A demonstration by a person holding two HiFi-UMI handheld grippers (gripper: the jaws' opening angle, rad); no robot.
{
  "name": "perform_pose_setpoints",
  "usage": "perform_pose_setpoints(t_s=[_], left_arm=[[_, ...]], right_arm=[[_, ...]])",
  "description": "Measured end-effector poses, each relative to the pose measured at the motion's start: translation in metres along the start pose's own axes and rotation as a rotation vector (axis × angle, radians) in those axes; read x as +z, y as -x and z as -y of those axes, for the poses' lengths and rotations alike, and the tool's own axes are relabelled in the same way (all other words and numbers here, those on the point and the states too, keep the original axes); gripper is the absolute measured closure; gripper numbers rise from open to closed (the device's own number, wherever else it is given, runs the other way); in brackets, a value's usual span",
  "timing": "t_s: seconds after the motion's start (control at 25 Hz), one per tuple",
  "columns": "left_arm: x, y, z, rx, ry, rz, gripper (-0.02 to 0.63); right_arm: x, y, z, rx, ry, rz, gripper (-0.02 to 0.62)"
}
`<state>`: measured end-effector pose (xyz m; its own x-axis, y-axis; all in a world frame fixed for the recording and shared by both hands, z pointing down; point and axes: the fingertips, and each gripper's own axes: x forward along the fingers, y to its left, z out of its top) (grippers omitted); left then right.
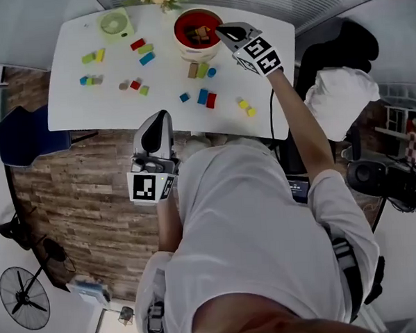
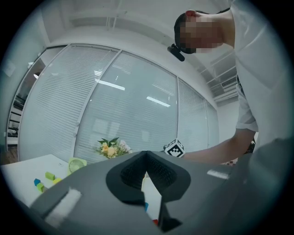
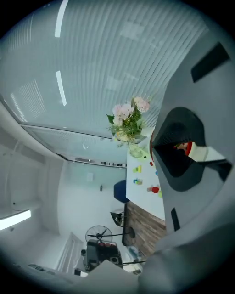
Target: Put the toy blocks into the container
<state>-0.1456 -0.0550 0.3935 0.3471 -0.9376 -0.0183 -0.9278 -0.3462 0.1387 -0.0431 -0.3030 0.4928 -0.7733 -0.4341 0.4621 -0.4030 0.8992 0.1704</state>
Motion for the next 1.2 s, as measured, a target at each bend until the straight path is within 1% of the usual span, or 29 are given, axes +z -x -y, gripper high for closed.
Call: perform_pose_setpoints(t_s=[0.16, 0.28, 0.4, 0.56, 0.68, 0.8, 0.84, 0.96, 1.0, 1.12, 1.2], left_arm=[[-0.001, -0.019, 0.005, -0.091, 0.0, -0.002, 0.607], [-0.004, -0.031, 0.011, -0.166, -0.001, -0.01, 0.607], [-0.006, -0.04, 0.018, -0.22, -0.011, -0.017, 0.607], [-0.006, -0.045, 0.028, -0.234, -0.022, -0.015, 0.607], [-0.007, -0.048, 0.039, -0.209, -0.028, -0.021, 0.607], [-0.004, -0.044, 0.053, -0.166, -0.02, -0.03, 0.607], [-0.003, -0.04, 0.057, -0.153, -0.017, -0.033, 0.607], [-0.004, -0.024, 0.064, -0.109, -0.025, -0.053, 0.607], [-0.005, -0.019, 0.065, -0.089, -0.029, -0.061, 0.607], [-0.008, 0.002, 0.068, -0.025, -0.032, -0.08, 0.607], [-0.008, 0.014, 0.071, 0.012, -0.034, -0.09, 0.607]], right_arm=[[0.0, 0.061, -0.017, -0.092, -0.103, 0.149, 0.594], [-0.012, 0.108, -0.032, -0.191, -0.155, 0.212, 0.594], [-0.037, 0.145, -0.047, -0.277, -0.2, 0.206, 0.594], [-0.083, 0.175, -0.065, -0.323, -0.221, 0.125, 0.594], [-0.124, 0.187, -0.079, -0.313, -0.228, 0.037, 0.594], [-0.171, 0.187, -0.1, -0.256, -0.236, -0.079, 0.588], [-0.188, 0.184, -0.109, -0.229, -0.245, -0.12, 0.559], [-0.231, 0.169, -0.129, -0.163, -0.282, -0.228, 0.388], [-0.245, 0.164, -0.135, -0.145, -0.293, -0.264, 0.35], [-0.282, 0.148, -0.149, -0.095, -0.31, -0.334, 0.292], [-0.297, 0.14, -0.158, -0.058, -0.313, -0.384, 0.273]])
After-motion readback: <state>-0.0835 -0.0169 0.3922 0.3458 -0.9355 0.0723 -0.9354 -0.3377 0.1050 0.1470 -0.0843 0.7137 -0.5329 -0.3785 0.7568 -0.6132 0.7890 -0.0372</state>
